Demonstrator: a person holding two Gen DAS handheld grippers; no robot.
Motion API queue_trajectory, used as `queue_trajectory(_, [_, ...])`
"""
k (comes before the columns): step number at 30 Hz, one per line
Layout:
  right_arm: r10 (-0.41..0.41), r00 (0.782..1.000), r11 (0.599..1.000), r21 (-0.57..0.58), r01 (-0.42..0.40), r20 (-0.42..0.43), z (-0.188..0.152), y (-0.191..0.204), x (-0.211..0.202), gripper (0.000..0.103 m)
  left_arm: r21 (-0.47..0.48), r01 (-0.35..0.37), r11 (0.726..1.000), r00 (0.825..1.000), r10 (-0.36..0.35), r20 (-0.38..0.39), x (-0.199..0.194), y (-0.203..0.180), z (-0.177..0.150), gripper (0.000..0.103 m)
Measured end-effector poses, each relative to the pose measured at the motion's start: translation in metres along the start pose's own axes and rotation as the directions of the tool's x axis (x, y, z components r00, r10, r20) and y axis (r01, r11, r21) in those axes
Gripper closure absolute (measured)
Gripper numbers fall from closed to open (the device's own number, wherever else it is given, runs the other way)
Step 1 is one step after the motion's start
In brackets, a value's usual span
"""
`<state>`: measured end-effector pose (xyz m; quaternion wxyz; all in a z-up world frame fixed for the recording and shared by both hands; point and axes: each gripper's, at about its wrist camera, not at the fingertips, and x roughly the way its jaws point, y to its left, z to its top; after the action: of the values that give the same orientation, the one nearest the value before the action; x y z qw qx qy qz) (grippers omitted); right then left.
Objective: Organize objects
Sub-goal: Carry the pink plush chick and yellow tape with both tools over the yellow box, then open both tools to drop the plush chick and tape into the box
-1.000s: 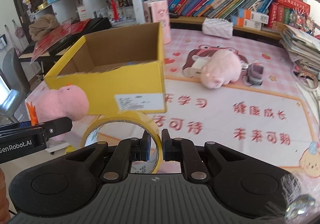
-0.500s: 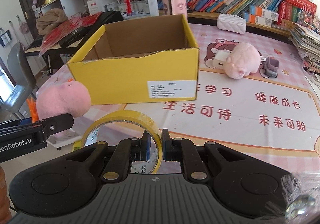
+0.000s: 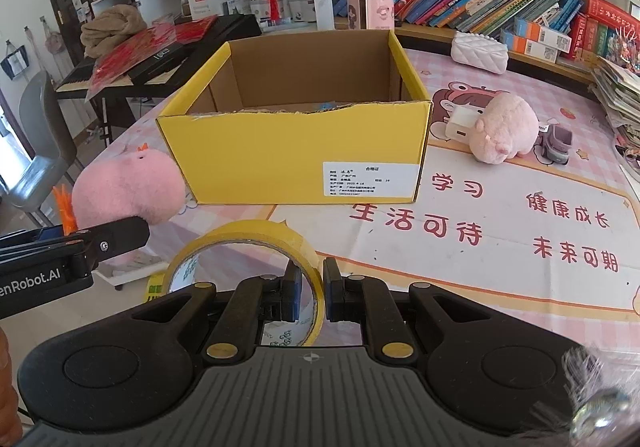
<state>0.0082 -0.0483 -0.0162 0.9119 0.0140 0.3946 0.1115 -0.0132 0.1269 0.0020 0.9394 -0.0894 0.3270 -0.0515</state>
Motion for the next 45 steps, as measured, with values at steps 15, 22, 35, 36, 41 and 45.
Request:
queue_trajectory(15, [-0.015,0.967,1.000,0.006,0.014,0.255,0.092,-0.016,-0.010,0.092,0.039,-0.014,0.999,0.981,0.006,0.192,0.015,-0.014,0.073,0.052])
queue_trajectory(22, [-0.016,0.956,0.999,-0.037,0.028,0.292,0.138,-0.027,0.015,0.092,0.062,-0.049,0.997,0.985,0.038,0.168,0.056,-0.024,0.093,0.052])
queue_trajectory(35, [-0.004,0.984,0.972,-0.229,0.045,0.177,0.179,-0.039,0.105,0.092,0.203,-0.182,0.962,0.983,0.178,0.039,0.141,-0.046,0.099,0.052])
queue_trajectory(36, [-0.003,0.987,0.967,-0.252,0.044,0.163,0.180,-0.038,0.113,0.092,0.222,-0.191,0.956,0.982,0.189,0.031,0.145,-0.048,0.098,0.052])
queue_trajectory(41, [-0.008,0.997,0.933,-0.358,0.036,0.080,0.184,-0.036,0.147,0.092,0.317,-0.223,0.922,0.971,0.237,-0.005,0.165,-0.059,0.093,0.052])
queue_trajectory(45, [-0.005,1.000,0.904,-0.426,0.013,0.019,0.187,-0.034,0.169,0.092,0.329,-0.223,0.917,0.967,0.251,-0.045,0.176,-0.059,0.092,0.052])
